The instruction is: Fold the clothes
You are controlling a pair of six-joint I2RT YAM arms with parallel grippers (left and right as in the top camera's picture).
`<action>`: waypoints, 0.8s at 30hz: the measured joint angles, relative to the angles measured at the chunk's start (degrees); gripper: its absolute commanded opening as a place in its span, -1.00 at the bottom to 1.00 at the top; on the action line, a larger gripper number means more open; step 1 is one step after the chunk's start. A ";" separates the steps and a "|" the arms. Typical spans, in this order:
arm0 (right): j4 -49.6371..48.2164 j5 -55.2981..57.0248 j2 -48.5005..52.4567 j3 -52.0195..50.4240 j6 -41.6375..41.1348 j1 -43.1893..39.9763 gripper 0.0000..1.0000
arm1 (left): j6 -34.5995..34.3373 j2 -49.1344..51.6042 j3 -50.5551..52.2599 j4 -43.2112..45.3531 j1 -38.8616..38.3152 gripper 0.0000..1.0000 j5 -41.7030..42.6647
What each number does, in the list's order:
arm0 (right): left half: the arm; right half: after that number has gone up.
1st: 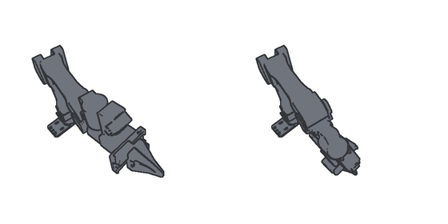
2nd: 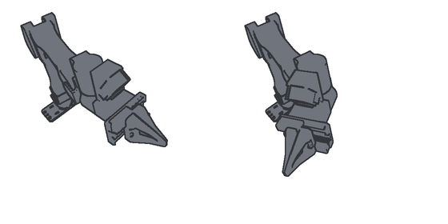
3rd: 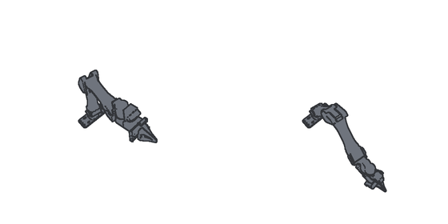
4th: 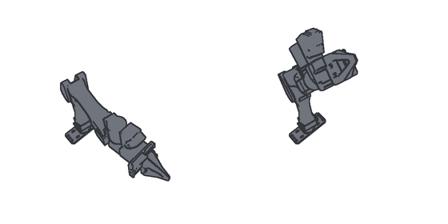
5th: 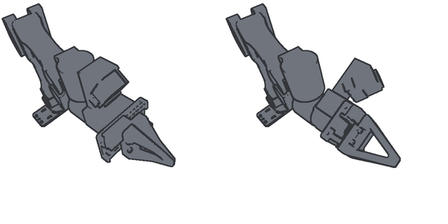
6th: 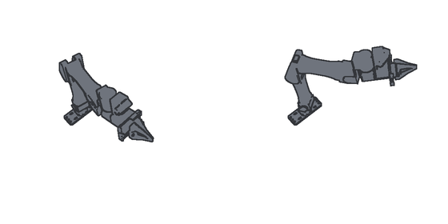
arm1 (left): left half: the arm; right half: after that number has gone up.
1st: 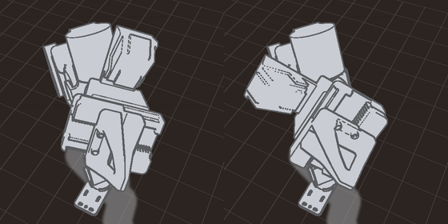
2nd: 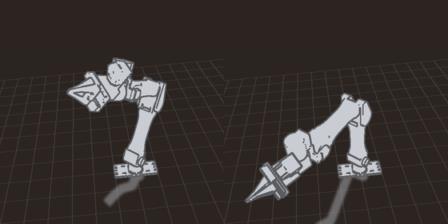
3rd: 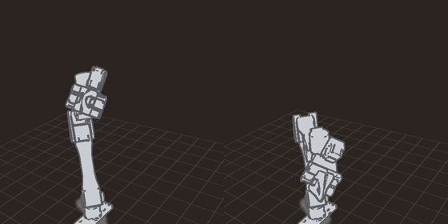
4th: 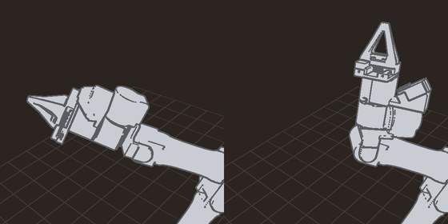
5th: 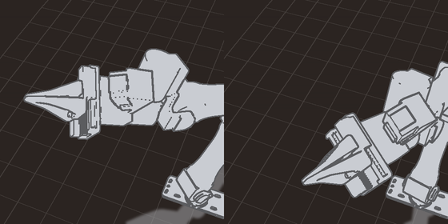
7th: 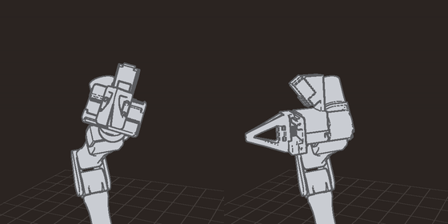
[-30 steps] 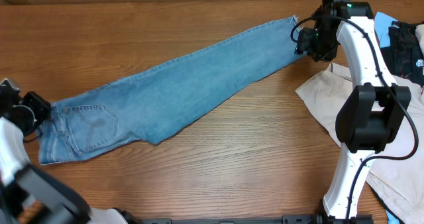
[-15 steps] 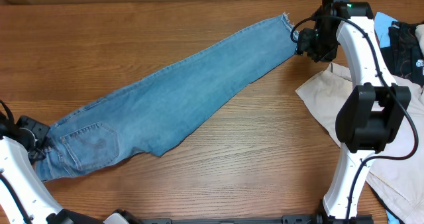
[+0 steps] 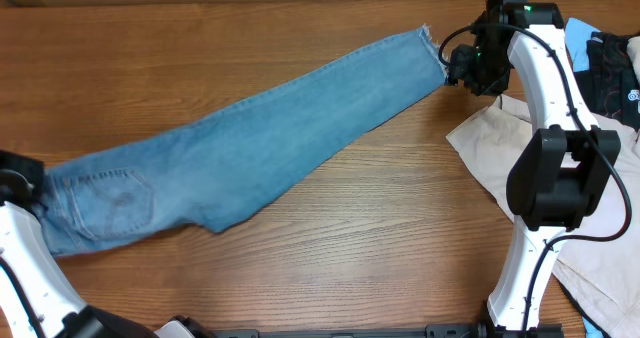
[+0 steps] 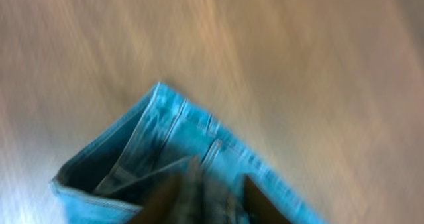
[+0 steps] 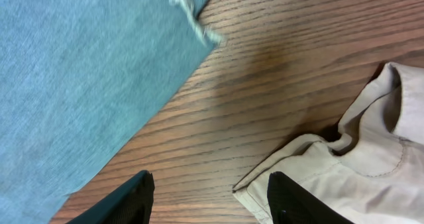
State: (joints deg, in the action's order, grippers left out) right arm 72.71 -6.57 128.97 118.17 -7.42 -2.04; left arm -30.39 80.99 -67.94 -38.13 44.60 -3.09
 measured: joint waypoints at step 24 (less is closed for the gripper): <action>0.70 0.00 0.00 0.00 0.00 -0.02 0.18 | -0.76 12.70 -0.07 -4.04 -0.37 -0.92 -1.92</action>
State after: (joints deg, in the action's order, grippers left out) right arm 73.41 -6.57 128.97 118.17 -7.42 -2.07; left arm -31.16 93.69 -68.01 -42.17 44.23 -5.02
